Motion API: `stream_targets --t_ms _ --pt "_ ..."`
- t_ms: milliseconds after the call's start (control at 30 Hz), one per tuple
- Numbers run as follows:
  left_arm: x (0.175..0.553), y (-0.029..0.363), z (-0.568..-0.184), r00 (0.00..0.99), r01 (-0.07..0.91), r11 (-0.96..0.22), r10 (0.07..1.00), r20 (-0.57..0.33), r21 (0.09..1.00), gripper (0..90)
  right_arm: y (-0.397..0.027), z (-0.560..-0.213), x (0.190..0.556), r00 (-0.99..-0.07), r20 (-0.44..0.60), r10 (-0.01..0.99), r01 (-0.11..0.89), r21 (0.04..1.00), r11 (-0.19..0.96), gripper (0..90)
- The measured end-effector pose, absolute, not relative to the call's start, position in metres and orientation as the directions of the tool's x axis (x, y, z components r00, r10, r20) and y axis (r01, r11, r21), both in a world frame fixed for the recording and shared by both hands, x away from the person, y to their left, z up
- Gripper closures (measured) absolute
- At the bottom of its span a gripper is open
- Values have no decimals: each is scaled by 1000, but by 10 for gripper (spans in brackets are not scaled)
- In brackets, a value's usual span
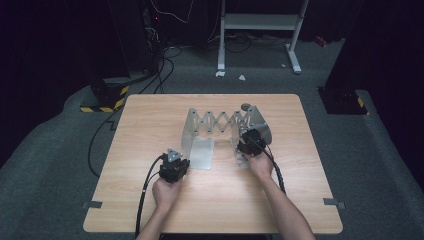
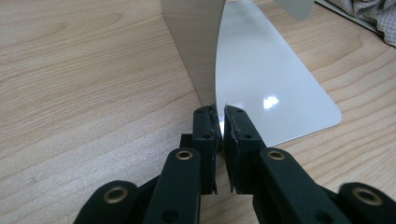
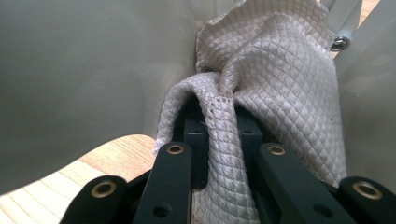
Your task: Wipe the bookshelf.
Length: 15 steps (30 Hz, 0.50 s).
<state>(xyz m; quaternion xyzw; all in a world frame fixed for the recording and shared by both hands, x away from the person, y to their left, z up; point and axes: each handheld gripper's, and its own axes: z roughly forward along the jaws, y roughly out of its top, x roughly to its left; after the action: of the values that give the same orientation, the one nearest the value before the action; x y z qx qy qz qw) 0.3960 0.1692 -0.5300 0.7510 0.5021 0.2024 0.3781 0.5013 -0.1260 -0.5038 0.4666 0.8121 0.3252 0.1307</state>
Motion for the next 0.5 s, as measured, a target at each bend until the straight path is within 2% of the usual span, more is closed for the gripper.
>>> stream_targets --t_ms 500 --pt "396 169 -530 414 602 -207 907 -80 771 828 -128 -469 495 -548 65 834 614 708 349 805"
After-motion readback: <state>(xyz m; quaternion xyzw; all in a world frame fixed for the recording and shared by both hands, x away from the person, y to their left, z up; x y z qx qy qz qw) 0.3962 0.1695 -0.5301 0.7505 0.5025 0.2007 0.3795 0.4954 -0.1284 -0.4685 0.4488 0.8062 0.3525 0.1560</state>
